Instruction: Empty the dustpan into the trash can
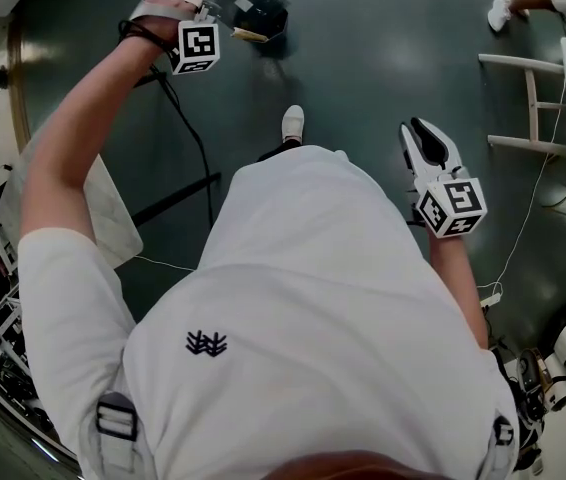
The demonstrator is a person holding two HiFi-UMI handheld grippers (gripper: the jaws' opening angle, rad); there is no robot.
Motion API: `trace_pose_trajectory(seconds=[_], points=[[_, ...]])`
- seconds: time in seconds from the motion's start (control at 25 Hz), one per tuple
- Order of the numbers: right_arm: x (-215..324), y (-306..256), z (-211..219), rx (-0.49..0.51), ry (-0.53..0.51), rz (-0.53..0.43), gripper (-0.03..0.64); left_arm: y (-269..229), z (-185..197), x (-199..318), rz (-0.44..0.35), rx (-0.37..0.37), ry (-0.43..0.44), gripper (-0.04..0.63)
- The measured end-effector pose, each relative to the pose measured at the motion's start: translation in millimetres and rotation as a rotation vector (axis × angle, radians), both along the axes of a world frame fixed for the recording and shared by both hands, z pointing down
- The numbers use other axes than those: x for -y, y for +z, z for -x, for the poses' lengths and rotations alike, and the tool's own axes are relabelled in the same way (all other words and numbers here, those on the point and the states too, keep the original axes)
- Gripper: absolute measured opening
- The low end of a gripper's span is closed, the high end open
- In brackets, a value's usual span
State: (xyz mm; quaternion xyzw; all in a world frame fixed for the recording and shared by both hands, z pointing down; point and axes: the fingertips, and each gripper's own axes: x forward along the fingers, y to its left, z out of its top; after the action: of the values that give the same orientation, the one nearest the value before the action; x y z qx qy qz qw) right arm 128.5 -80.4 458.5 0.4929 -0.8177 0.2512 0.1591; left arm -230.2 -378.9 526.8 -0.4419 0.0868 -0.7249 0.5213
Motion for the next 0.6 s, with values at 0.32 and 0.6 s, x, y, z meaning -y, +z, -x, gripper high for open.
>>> trace_pose_trajectory(seconds=[0.32,0.6], points=[[2,-2,-5,-0.019,0.037,0.018,0.078,-15,5,83,-0.071,-0.029,-0.081,0.057],[9,7,-16,-0.029,0.092,0.050,0.078,-16,26,150,-0.117,-0.069,-0.215,0.057]])
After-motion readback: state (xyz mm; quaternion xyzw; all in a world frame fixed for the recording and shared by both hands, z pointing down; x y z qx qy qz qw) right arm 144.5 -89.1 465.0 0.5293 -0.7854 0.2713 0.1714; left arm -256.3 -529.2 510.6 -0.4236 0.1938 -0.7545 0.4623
